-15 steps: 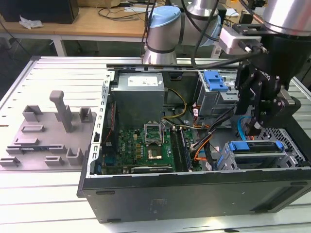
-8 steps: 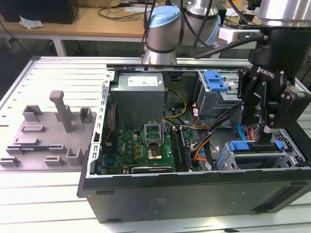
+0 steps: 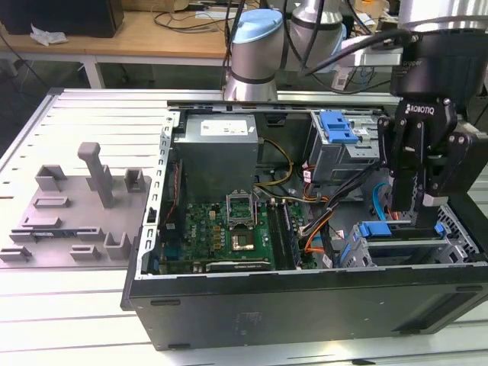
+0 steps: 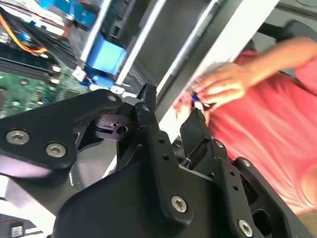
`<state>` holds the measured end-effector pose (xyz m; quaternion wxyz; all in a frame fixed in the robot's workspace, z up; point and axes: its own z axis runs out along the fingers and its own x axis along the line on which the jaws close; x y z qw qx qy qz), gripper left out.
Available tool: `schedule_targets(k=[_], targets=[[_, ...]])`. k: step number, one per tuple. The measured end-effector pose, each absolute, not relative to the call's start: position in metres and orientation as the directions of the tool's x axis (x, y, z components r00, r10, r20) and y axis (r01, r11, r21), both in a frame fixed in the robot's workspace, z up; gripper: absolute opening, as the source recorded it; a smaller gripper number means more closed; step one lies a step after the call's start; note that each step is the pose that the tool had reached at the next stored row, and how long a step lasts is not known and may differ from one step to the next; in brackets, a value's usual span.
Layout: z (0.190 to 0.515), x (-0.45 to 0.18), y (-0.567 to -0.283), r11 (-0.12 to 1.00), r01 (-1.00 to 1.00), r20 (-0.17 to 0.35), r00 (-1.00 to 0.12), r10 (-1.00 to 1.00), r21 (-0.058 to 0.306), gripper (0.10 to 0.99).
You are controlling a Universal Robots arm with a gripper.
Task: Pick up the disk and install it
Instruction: 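Insert the first disk wire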
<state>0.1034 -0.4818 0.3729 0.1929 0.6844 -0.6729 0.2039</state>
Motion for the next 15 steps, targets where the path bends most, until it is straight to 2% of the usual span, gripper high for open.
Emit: schedule_targets(k=[1, 2, 4, 12, 15], targets=[[0.373, 0.102, -0.477, -0.020, -1.000, 0.563, 0.011, -0.827, -0.010, 0.471], [0.372, 0.102, -0.469, -0.020, -1.000, 0.565, 0.011, -0.825, -0.011, 0.471], [0.372, 0.109, -0.453, -0.020, -1.000, 0.566, 0.010, -0.825, -0.011, 0.471], [0.372, 0.139, -0.428, -0.020, -1.000, 0.567, 0.010, -0.824, -0.013, 0.471], [0.372, 0.140, -0.427, -0.007, -0.999, 0.566, -0.023, -0.824, -0.050, 0.471]])
